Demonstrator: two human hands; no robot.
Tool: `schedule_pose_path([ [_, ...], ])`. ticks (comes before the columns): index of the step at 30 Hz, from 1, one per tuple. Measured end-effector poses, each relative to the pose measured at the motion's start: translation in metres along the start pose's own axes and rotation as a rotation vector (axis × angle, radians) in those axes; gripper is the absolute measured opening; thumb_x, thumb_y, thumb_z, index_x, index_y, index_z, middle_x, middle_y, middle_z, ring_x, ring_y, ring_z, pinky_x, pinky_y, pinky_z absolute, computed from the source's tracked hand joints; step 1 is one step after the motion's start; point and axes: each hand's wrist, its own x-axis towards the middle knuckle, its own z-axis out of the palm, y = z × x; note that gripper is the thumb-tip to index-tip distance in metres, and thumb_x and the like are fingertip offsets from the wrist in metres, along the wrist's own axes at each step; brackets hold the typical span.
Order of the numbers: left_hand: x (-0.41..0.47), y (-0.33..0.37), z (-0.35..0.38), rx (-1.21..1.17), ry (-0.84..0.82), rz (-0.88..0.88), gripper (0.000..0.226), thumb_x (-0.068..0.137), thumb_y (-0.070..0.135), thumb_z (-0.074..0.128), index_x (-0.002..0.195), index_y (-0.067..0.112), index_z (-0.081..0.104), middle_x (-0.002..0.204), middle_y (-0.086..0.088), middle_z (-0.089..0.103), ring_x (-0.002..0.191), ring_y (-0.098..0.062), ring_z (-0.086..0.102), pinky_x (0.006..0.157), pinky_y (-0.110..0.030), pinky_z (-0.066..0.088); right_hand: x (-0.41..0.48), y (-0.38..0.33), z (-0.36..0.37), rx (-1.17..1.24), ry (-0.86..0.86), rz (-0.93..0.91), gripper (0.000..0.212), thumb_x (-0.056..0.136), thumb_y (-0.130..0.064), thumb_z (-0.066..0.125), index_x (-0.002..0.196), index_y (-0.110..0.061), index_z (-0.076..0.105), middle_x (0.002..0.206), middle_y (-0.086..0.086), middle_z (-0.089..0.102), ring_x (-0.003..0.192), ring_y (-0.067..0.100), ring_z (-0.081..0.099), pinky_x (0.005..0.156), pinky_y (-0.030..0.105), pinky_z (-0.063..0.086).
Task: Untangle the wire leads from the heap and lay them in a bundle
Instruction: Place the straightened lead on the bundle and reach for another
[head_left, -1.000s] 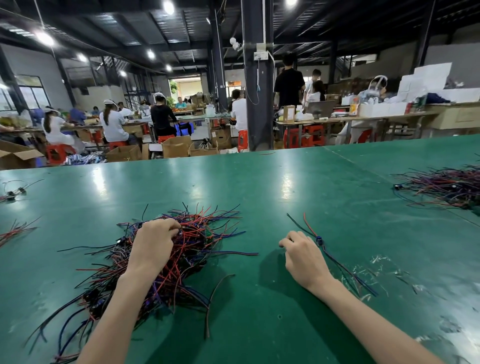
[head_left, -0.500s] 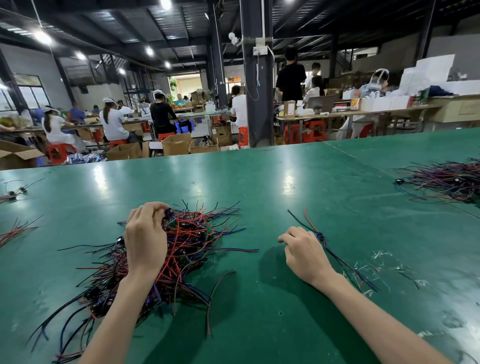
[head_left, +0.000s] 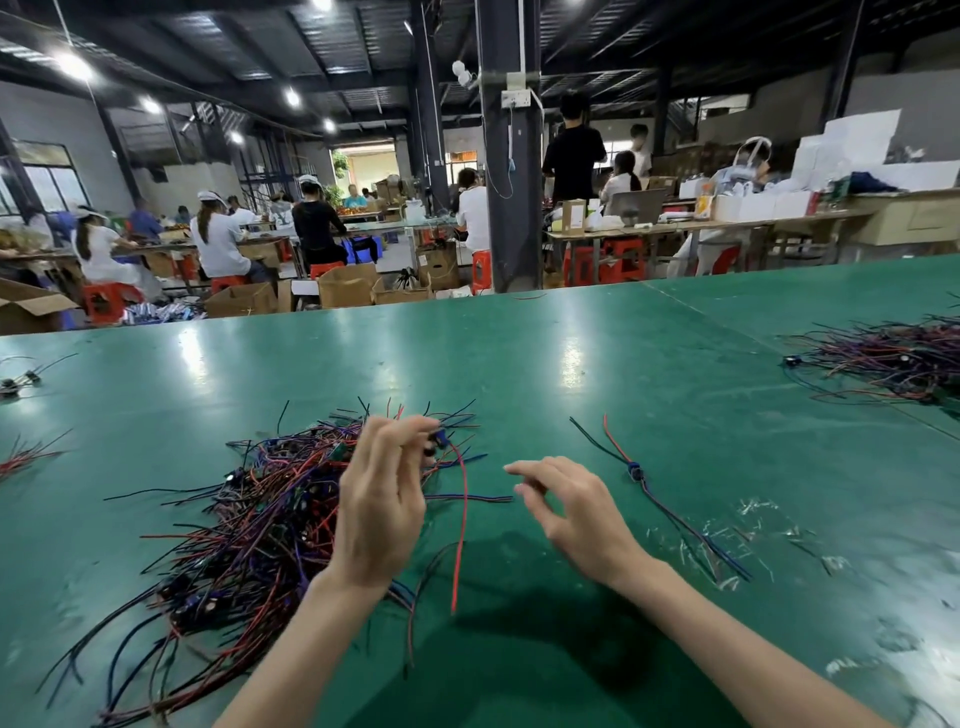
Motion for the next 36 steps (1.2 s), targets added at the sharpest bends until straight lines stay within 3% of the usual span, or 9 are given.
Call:
schedule_pose_path([
  [4, -0.012, 0.013, 0.012, -0.066, -0.062, -0.023, 0.014, 0.096, 0.007, 0.047, 0.107, 0.012, 0.054, 0.089, 0.002, 0.052, 0.072, -0.002, 0.050, 0.071, -0.011, 0.043, -0.002, -0.031, 0.005, 0.364, 0.057, 0.083, 0.027, 0.082, -0.007, 0.071, 0.108, -0.015, 0.068, 0.074, -0.009, 0.061, 0.068, 0.003, 0.055, 0.076, 0.016, 0.046],
  [7, -0.018, 0.020, 0.018, -0.099, -0.133, -0.103, 0.017, 0.094, 0.009, 0.051, 0.108, 0.018, 0.054, 0.087, -0.001, 0.058, 0.073, -0.004, 0.053, 0.070, -0.012, 0.044, -0.003, -0.040, 0.006, 0.538, 0.078, 0.122, 0.029, 0.081, -0.002, 0.071, 0.104, -0.019, 0.067, 0.068, -0.008, 0.058, 0.066, 0.004, 0.053, 0.074, 0.020, 0.050],
  [11, -0.021, 0.024, 0.023, -0.172, -0.180, -0.272, 0.020, 0.094, 0.011, 0.052, 0.108, 0.026, 0.053, 0.079, 0.004, 0.059, 0.065, -0.005, 0.058, 0.065, -0.011, 0.044, -0.002, -0.039, 0.003, 0.839, 0.057, 0.337, 0.018, 0.083, -0.001, 0.067, 0.091, -0.017, 0.069, 0.076, 0.002, 0.071, 0.072, 0.014, 0.063, 0.074, 0.024, 0.053],
  [15, -0.022, 0.022, 0.025, -0.288, -0.276, -0.520, 0.016, 0.094, 0.012, 0.054, 0.098, 0.028, 0.057, 0.068, 0.006, 0.062, 0.056, -0.008, 0.057, 0.059, -0.020, 0.046, 0.001, -0.030, 0.001, 0.924, 0.046, 0.489, 0.008, 0.076, -0.015, 0.069, 0.082, -0.011, 0.068, 0.067, -0.001, 0.070, 0.065, 0.009, 0.061, 0.068, 0.018, 0.051],
  [20, -0.026, 0.017, 0.025, -0.237, -0.408, -0.569, 0.014, 0.090, 0.006, 0.060, 0.089, 0.019, 0.065, 0.075, 0.004, 0.066, 0.057, -0.008, 0.059, 0.061, -0.018, 0.047, 0.007, -0.019, -0.007, 1.109, 0.118, 0.694, 0.012, 0.072, -0.022, 0.068, 0.073, -0.011, 0.067, 0.065, 0.004, 0.066, 0.055, 0.010, 0.056, 0.061, 0.020, 0.053],
  [28, -0.034, 0.023, 0.034, -0.384, -0.540, -0.701, 0.015, 0.090, 0.005, 0.061, 0.086, 0.017, 0.067, 0.067, 0.006, 0.068, 0.049, -0.008, 0.057, 0.055, -0.020, 0.048, 0.014, -0.006, -0.017, 1.112, 0.191, 0.842, 0.019, 0.088, -0.016, 0.062, 0.072, -0.006, 0.062, 0.061, 0.004, 0.062, 0.049, 0.008, 0.051, 0.051, 0.021, 0.051],
  [36, -0.045, 0.031, 0.043, -0.620, -0.679, -0.959, 0.017, 0.087, 0.000, 0.062, 0.095, 0.015, 0.062, 0.064, 0.004, 0.065, 0.048, -0.013, 0.060, 0.052, -0.025, 0.053, 0.011, 0.001, -0.016, 0.979, 0.054, 0.988, 0.020, 0.090, -0.016, 0.062, 0.074, -0.005, 0.060, 0.060, 0.004, 0.057, 0.046, 0.010, 0.048, 0.042, 0.020, 0.042],
])
